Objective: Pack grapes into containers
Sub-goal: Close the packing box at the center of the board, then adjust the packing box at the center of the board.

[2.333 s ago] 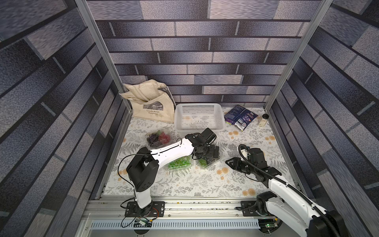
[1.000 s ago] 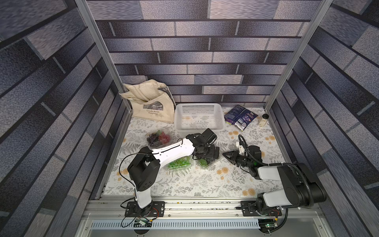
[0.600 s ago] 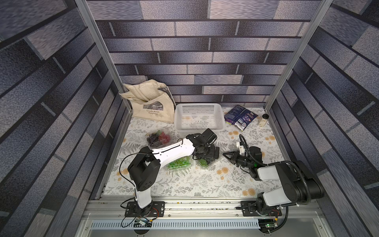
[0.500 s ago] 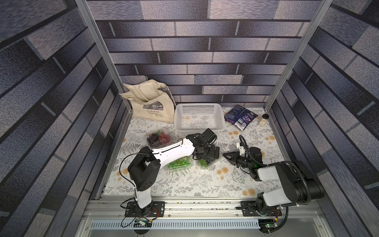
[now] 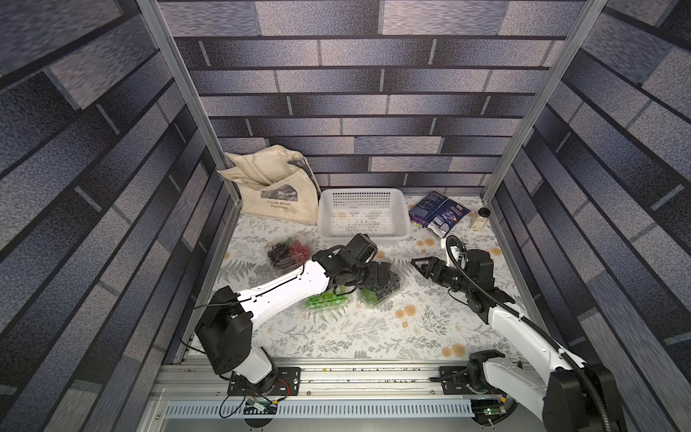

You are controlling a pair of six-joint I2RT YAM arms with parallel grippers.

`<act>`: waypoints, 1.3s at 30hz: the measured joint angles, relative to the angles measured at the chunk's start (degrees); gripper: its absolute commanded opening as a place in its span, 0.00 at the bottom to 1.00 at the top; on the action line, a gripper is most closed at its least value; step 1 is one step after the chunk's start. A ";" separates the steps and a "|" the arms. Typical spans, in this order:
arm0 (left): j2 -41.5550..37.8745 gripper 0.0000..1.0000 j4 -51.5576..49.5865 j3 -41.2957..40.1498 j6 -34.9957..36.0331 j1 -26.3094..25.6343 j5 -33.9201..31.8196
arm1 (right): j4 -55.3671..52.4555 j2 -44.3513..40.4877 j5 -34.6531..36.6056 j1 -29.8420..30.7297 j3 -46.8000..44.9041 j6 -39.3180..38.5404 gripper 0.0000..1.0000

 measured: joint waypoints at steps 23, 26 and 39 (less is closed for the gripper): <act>5.90 1.00 6.73 -5.49 -6.60 1.20 0.44 | -3.23 14.73 -0.59 0.00 4.72 -5.95 0.82; 6.03 0.99 6.75 -4.98 -6.58 1.49 0.46 | -1.95 15.45 -0.74 0.07 4.74 -5.97 0.81; 15.26 0.99 5.44 6.16 -3.93 3.34 1.11 | -0.55 18.01 4.15 4.22 4.42 -6.43 0.79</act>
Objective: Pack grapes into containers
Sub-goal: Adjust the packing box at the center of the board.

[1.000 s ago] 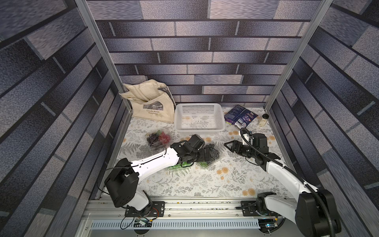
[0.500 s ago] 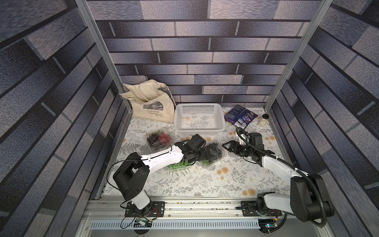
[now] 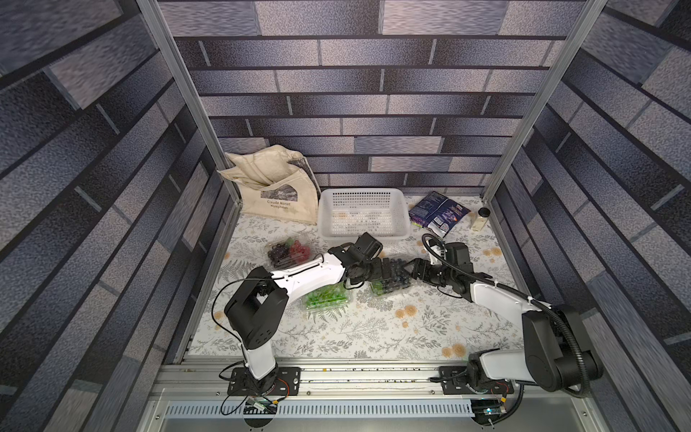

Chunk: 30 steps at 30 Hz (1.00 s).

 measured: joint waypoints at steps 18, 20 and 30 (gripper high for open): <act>9.92 0.99 4.61 10.43 2.19 1.38 3.82 | -15.45 -27.52 12.70 0.52 -5.75 1.05 0.79; 9.38 0.99 6.23 9.25 2.19 1.73 3.87 | -17.44 -28.15 12.72 0.83 -5.31 0.48 0.74; -7.41 0.81 12.15 -9.05 2.08 3.06 3.23 | -21.14 -25.81 13.94 7.50 0.39 -2.99 0.14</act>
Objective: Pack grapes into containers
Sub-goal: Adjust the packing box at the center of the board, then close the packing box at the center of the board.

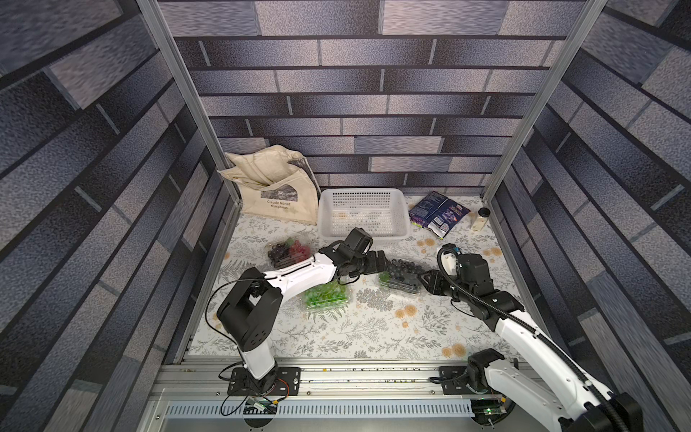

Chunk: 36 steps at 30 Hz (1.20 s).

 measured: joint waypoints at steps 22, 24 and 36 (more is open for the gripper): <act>-5.95 0.57 32.13 -23.39 -12.26 -2.58 0.20 | 15.85 21.38 1.33 7.13 2.45 0.92 0.00; -5.44 0.55 34.10 -24.13 -13.14 -2.43 0.22 | 16.85 22.23 1.33 7.13 2.45 1.16 0.00; -1.75 0.49 42.73 -26.95 -18.75 -1.84 0.46 | 19.37 24.20 1.22 7.13 2.45 2.01 0.00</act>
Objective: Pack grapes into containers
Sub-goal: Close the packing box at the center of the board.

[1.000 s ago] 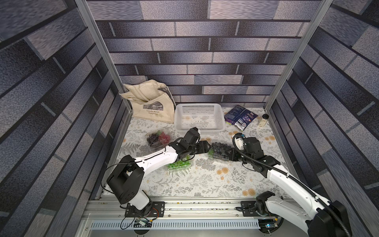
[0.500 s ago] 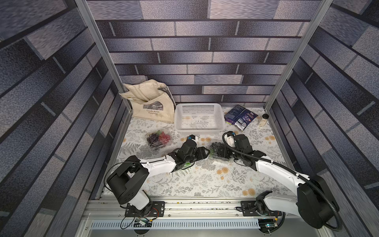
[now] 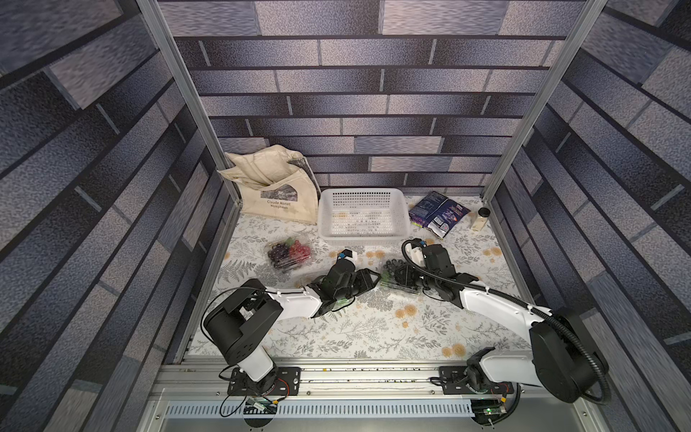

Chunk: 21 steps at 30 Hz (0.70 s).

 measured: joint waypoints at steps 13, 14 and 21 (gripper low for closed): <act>0.81 0.50 2.27 -0.44 -2.93 0.83 0.76 | 0.00 0.28 -0.39 0.00 0.00 0.20 0.00; 0.22 0.51 1.33 -0.42 -2.89 1.16 0.85 | 0.00 0.28 -0.39 0.00 0.00 0.20 0.00; -3.61 0.52 -7.54 -0.44 -1.60 2.29 0.79 | 0.00 0.28 -0.39 0.00 0.00 0.24 0.00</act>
